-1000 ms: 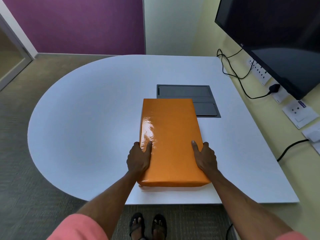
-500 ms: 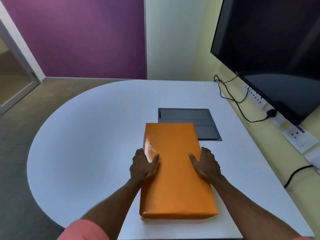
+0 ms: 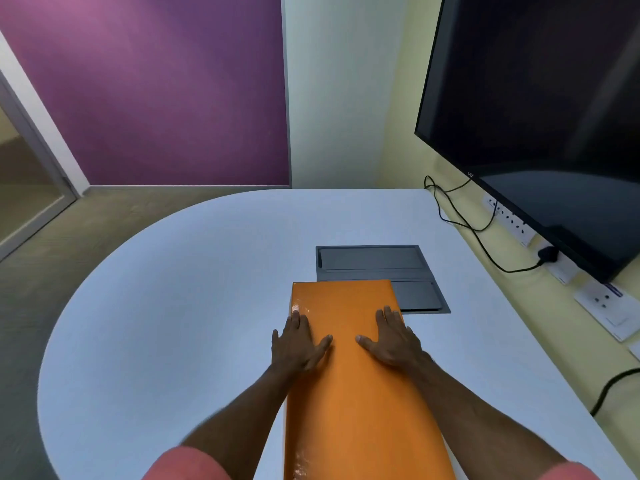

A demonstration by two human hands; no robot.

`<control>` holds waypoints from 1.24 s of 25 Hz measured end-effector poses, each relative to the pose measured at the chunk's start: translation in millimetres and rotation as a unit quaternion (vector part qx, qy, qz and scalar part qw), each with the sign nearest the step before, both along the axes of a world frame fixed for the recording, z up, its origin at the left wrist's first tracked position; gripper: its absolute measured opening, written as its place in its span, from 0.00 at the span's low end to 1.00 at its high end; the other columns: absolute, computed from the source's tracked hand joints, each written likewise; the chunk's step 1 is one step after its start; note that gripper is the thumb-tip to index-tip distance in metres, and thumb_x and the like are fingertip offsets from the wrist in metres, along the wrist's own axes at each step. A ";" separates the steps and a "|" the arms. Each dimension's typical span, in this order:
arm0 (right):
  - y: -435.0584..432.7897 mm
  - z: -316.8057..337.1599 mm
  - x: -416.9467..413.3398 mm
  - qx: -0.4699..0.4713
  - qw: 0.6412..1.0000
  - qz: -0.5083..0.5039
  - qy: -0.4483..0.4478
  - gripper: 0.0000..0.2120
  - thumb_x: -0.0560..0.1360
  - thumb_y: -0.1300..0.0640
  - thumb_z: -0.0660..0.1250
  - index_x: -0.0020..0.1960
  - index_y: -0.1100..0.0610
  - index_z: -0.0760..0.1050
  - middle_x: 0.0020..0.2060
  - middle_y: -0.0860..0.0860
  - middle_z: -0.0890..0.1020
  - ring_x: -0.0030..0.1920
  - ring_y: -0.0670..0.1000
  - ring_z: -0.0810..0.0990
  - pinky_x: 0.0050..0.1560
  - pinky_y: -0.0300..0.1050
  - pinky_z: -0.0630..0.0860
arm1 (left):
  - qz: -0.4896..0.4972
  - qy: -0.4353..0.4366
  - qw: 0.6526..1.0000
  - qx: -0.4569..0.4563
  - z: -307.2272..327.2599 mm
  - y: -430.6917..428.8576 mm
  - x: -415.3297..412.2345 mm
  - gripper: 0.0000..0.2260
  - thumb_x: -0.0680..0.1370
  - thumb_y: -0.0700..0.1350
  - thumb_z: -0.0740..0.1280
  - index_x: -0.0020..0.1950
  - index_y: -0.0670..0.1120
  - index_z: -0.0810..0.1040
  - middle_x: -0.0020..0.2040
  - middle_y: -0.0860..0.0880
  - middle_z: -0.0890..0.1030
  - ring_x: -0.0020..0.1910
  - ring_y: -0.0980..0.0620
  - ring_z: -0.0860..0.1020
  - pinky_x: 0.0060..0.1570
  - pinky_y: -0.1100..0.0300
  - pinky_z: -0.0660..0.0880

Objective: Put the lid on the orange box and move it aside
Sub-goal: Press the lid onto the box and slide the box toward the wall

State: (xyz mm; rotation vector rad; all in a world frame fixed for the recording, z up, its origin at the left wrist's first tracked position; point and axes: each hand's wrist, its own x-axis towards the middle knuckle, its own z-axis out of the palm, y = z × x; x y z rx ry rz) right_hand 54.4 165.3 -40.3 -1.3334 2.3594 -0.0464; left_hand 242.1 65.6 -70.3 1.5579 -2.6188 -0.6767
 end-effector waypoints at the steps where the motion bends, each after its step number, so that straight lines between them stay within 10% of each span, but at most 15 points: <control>1: -0.4 -0.5 -0.4 0.003 1.000 -0.002 0.000 0.44 0.76 0.33 0.56 0.79 0.58 0.44 0.80 0.55 0.45 0.80 0.56 0.45 0.77 0.60 0.53 | 0.005 0.006 1.000 -0.009 -0.3 -0.1 -1.5 0.39 0.75 0.70 0.52 0.76 0.44 0.61 0.80 0.44 0.55 0.79 0.45 0.55 0.75 0.39 0.53; 15: 21.5 -2.4 11.1 -0.086 0.987 -0.128 -0.048 0.48 0.72 0.31 0.62 0.80 0.53 0.43 0.80 0.54 0.48 0.79 0.59 0.48 0.73 0.64 0.61 | 0.051 0.099 0.992 0.065 -7.9 34.1 27.3 0.42 0.76 0.67 0.57 0.80 0.48 0.42 0.81 0.48 0.41 0.80 0.43 0.40 0.76 0.41 0.49; 21: 52.1 -11.0 12.3 -0.080 0.944 -0.285 -0.146 0.55 0.66 0.33 0.71 0.79 0.53 0.43 0.74 0.59 0.64 0.72 0.63 0.67 0.68 0.64 0.69 | 0.111 0.175 0.970 0.128 -6.7 60.6 38.5 0.41 0.76 0.64 0.60 0.80 0.49 0.43 0.81 0.45 0.50 0.80 0.43 0.53 0.75 0.42 0.57; 31: 67.7 -0.7 23.0 -0.138 0.910 -0.302 -0.251 0.53 0.65 0.42 0.78 0.79 0.53 0.51 0.74 0.56 0.67 0.72 0.60 0.68 0.70 0.59 0.69 | 0.143 0.247 0.944 0.167 0.0 65.8 34.4 0.40 0.76 0.57 0.66 0.80 0.48 0.47 0.78 0.43 0.62 0.75 0.41 0.64 0.72 0.44 0.63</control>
